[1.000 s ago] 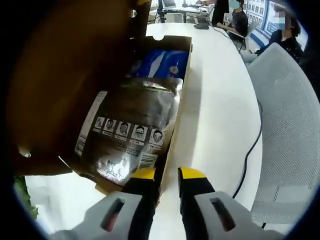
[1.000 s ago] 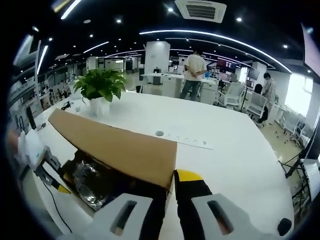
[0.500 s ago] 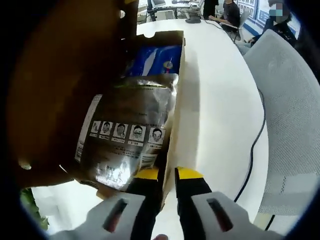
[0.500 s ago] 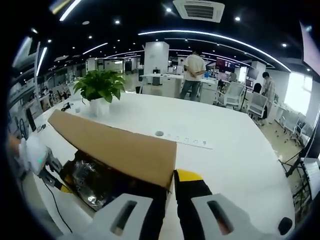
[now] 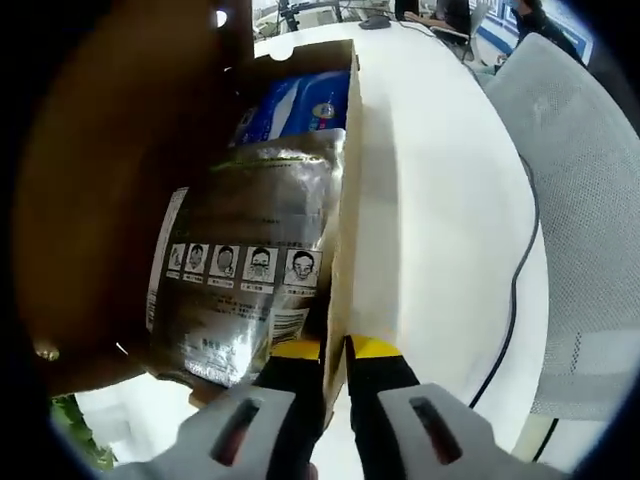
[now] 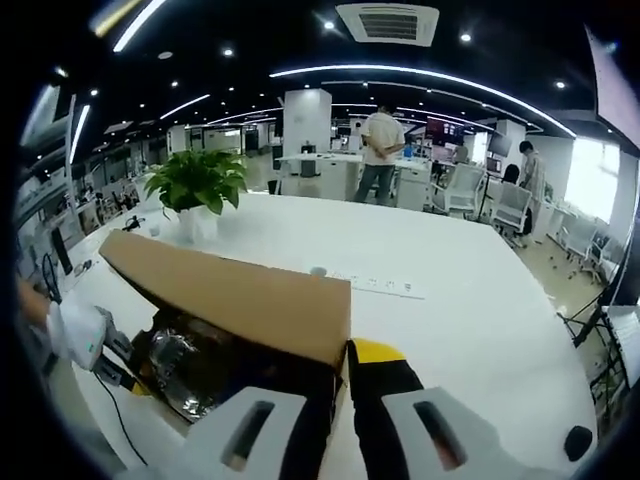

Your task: Operate the shoe box by opening the lid, removing the specified soft item, and placing it in the target area until the item is outside and the box remains undamaged.

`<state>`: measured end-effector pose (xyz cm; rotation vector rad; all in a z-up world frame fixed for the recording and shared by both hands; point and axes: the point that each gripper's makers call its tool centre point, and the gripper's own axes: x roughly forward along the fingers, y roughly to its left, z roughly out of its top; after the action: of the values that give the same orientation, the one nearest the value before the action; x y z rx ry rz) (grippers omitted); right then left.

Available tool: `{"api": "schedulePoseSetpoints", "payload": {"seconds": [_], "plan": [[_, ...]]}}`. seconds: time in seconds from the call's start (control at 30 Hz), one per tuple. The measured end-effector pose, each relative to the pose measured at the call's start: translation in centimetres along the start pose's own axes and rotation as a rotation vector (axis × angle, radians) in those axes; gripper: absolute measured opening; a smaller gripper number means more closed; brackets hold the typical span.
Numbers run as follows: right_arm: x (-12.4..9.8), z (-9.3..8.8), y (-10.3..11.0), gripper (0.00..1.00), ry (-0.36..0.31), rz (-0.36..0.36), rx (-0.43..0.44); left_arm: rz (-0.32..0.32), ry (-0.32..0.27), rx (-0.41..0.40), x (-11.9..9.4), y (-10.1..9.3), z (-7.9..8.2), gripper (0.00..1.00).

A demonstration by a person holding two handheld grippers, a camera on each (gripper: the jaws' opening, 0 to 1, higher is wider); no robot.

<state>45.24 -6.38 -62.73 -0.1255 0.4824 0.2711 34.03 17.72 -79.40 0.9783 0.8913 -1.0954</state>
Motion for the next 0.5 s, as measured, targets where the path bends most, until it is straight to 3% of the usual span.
{"api": "schedulePoseSetpoints", "payload": {"seconds": [0.13, 0.23, 0.33, 0.5], "plan": [[-0.3, -0.1, -0.1, 0.00, -0.015, -0.019, 0.042, -0.011, 0.012, 0.013, 0.0, -0.2, 0.0, 0.05], [-0.3, -0.1, 0.0, 0.00, -0.016, -0.040, 0.014, -0.019, 0.036, -0.009, 0.1, -0.1, -0.1, 0.05], [-0.2, 0.2, -0.2, 0.00, -0.008, -0.040, 0.066, -0.015, 0.029, 0.008, 0.1, -0.2, -0.2, 0.05], [0.6, 1.2, -0.6, 0.00, -0.007, -0.028, 0.016, -0.016, 0.033, -0.004, 0.2, -0.1, -0.2, 0.05]]}}
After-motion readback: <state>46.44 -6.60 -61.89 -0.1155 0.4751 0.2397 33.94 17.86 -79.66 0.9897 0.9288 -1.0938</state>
